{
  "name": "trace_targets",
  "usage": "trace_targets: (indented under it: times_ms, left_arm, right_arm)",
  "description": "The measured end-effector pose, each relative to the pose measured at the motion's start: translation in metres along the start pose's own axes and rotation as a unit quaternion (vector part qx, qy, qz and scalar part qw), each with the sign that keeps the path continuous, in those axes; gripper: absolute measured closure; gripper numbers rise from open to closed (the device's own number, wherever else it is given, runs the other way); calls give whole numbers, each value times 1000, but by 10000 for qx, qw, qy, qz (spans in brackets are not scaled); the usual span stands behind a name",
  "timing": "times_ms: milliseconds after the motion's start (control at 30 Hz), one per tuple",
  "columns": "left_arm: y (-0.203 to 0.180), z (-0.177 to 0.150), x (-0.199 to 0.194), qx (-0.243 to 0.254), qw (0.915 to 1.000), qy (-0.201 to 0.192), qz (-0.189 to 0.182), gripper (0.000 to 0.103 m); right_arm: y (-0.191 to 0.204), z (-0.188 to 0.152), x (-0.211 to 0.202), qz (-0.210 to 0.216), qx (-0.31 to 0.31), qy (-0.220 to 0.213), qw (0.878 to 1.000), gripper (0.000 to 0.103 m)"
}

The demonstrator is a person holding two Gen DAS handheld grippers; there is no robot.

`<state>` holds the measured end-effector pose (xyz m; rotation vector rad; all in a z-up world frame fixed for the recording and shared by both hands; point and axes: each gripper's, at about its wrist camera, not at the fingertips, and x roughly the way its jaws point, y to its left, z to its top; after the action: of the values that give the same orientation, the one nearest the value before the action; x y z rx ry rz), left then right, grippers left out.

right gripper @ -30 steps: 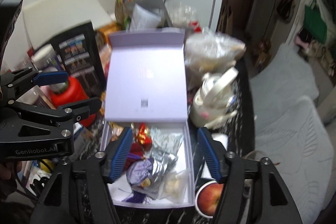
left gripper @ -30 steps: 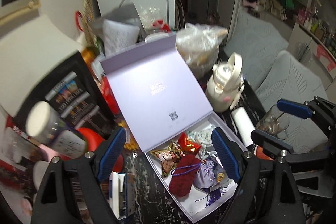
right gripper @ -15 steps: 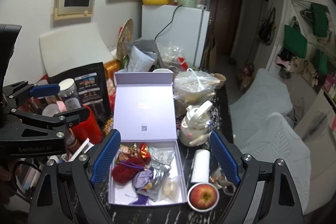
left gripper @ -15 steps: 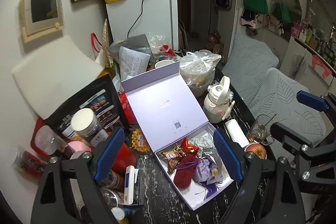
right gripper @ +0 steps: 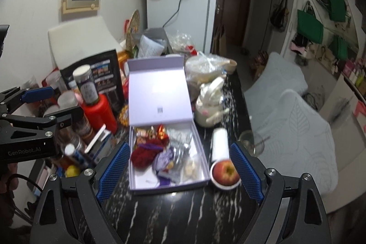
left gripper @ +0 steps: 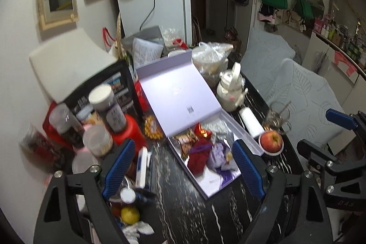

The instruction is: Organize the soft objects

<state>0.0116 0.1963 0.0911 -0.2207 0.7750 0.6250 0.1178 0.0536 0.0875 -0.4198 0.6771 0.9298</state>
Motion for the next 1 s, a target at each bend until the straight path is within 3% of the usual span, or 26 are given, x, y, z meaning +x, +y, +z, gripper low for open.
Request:
trace_targets:
  times_ms: [200, 467, 1000]
  left_arm:
    - [-3, -27, -2, 80, 9998, 145, 136, 15]
    - [-6, -57, -5, 27, 9994, 339, -68, 15]
    - [-14, -76, -8, -10, 9984, 514, -218, 16]
  right_arm:
    - [8, -35, -2, 18, 130, 256, 9996, 13]
    - [18, -65, -6, 44, 194, 491, 9986, 13]
    - [20, -80, -10, 54, 289, 622, 9976, 13]
